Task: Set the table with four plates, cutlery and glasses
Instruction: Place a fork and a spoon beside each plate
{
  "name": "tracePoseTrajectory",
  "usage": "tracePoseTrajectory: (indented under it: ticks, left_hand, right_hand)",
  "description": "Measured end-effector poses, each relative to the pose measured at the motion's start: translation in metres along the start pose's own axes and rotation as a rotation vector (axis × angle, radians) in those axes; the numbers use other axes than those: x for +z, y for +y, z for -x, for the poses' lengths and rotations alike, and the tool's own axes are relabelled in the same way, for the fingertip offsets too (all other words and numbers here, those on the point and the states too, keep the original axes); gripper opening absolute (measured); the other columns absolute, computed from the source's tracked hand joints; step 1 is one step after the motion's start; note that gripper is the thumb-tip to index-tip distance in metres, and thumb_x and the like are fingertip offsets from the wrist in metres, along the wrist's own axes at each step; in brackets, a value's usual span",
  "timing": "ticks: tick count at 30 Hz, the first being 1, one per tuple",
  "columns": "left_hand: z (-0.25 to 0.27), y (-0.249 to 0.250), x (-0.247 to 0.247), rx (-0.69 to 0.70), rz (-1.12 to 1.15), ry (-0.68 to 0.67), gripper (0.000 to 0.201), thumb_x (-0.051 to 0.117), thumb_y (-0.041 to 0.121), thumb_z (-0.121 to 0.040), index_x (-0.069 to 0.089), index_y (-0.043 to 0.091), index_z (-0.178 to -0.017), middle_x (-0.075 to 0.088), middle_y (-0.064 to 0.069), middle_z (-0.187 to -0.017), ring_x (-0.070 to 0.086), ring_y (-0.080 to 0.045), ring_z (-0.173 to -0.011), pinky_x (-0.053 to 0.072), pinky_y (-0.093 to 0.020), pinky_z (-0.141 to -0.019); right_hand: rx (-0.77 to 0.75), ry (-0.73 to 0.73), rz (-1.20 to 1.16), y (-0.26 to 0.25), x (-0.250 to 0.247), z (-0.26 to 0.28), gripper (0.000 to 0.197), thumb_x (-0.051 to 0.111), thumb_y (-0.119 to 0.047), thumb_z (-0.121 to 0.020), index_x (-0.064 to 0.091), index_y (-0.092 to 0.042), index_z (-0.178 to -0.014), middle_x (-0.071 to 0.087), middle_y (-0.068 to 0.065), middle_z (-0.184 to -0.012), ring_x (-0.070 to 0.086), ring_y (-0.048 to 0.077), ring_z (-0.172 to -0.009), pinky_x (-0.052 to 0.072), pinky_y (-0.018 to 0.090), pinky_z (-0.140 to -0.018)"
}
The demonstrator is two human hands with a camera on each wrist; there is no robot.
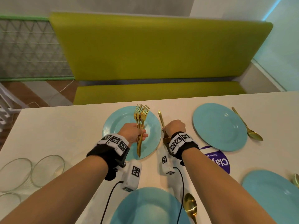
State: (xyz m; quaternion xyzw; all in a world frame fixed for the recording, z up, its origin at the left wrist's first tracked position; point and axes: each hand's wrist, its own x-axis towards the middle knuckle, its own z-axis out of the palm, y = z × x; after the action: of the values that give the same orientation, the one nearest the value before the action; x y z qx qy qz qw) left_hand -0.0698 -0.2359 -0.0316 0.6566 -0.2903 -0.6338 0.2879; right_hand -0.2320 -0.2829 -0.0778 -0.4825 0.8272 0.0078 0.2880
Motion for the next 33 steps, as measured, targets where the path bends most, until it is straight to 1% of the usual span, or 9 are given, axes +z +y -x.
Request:
tracePoseTrajectory:
  ticks: [6,11,15,18,21,25,29,31,33]
  left_hand:
    - [-0.001,-0.001,0.004,0.005,-0.023,0.007,0.022,0.055,-0.002,-0.090,0.058,-0.002,-0.111,0.063,-0.010,-0.085,0.063,-0.015,-0.072,0.055,-0.027,-0.075]
    - [-0.001,-0.002,0.006,0.017,-0.033,0.014,0.018,0.055,-0.002,-0.090,0.058,0.000,-0.108,0.062,-0.009,-0.083,0.063,-0.014,-0.071,0.055,-0.026,-0.074]
    - [-0.001,-0.004,0.005,0.020,-0.023,0.024,0.010,0.055,-0.002,-0.090,0.058,0.003,-0.097,0.062,-0.009,-0.081,0.062,-0.014,-0.069,0.055,-0.025,-0.071]
    - [-0.001,-0.006,0.006,0.017,-0.016,0.023,0.009,0.055,-0.003,-0.089,0.058,0.005,-0.087,0.062,-0.009,-0.080,0.062,-0.014,-0.069,0.054,-0.025,-0.070]
    - [0.000,-0.007,0.008,0.017,-0.023,0.010,0.010,0.056,-0.003,-0.088,0.058,0.006,-0.085,0.062,-0.008,-0.079,0.061,-0.013,-0.067,0.054,-0.022,-0.064]
    - [0.002,-0.008,0.013,0.039,-0.023,0.005,0.019,0.054,-0.008,-0.088,0.053,0.009,-0.079,0.061,-0.009,-0.073,0.059,-0.014,-0.061,0.049,-0.017,-0.050]
    - [0.003,-0.005,0.018,0.056,-0.137,0.006,0.017,0.056,-0.003,-0.088,0.052,0.010,-0.078,0.064,-0.012,-0.076,0.060,-0.020,-0.068,0.048,-0.025,-0.064]
    - [0.005,-0.002,0.020,0.067,-0.220,-0.003,0.011,0.056,0.000,-0.089,0.055,0.008,-0.081,0.066,-0.015,-0.082,0.061,-0.023,-0.076,0.049,-0.028,-0.069]
    - [0.008,0.001,0.021,0.076,-0.268,-0.020,0.006,0.056,0.000,-0.089,0.055,0.005,-0.091,0.066,-0.017,-0.086,0.061,-0.022,-0.075,0.050,-0.027,-0.067]
  right_hand:
    - [0.024,-0.023,-0.075,0.001,0.002,-0.002,0.026,0.067,-0.028,-0.084,0.071,-0.006,-0.096,0.071,0.010,-0.102,0.055,0.022,-0.074,0.045,0.024,-0.067]
    - [0.029,-0.035,-0.084,0.002,-0.001,0.001,0.032,0.067,-0.032,-0.085,0.070,-0.007,-0.104,0.069,0.009,-0.107,0.065,0.025,-0.096,0.044,0.025,-0.068]
    - [0.021,-0.023,-0.106,0.002,-0.002,0.003,0.033,0.069,-0.035,-0.083,0.071,-0.006,-0.100,0.071,0.008,-0.102,0.057,0.022,-0.076,0.046,0.025,-0.067]
    - [-0.010,-0.003,-0.124,0.004,-0.004,0.006,0.033,0.067,-0.036,-0.084,0.072,-0.006,-0.099,0.071,0.009,-0.101,0.056,0.021,-0.075,0.046,0.026,-0.067]
    - [-0.126,0.058,-0.167,0.006,-0.012,0.014,0.028,0.063,-0.032,-0.087,0.073,-0.008,-0.097,0.071,0.009,-0.101,0.063,0.024,-0.087,0.050,0.029,-0.074]
    - [-0.447,0.139,-0.242,-0.001,-0.026,0.035,0.014,0.065,-0.026,-0.085,0.074,-0.017,-0.090,0.073,0.002,-0.095,0.064,0.019,-0.092,0.049,0.026,-0.080]
    - [-0.733,0.002,-0.032,-0.007,-0.035,0.051,0.020,0.066,-0.021,-0.085,0.073,-0.018,-0.104,0.070,0.001,-0.109,0.062,0.016,-0.103,0.047,0.029,-0.094]
    - [-0.790,-0.053,0.121,-0.006,-0.035,0.055,0.026,0.063,-0.020,-0.088,0.070,-0.018,-0.112,0.067,0.001,-0.119,0.058,0.018,-0.111,0.046,0.031,-0.098]
    - [-0.808,-0.085,0.190,-0.005,-0.035,0.056,0.026,0.062,-0.019,-0.089,0.070,-0.019,-0.114,0.066,0.000,-0.121,0.058,0.019,-0.113,0.046,0.033,-0.098]
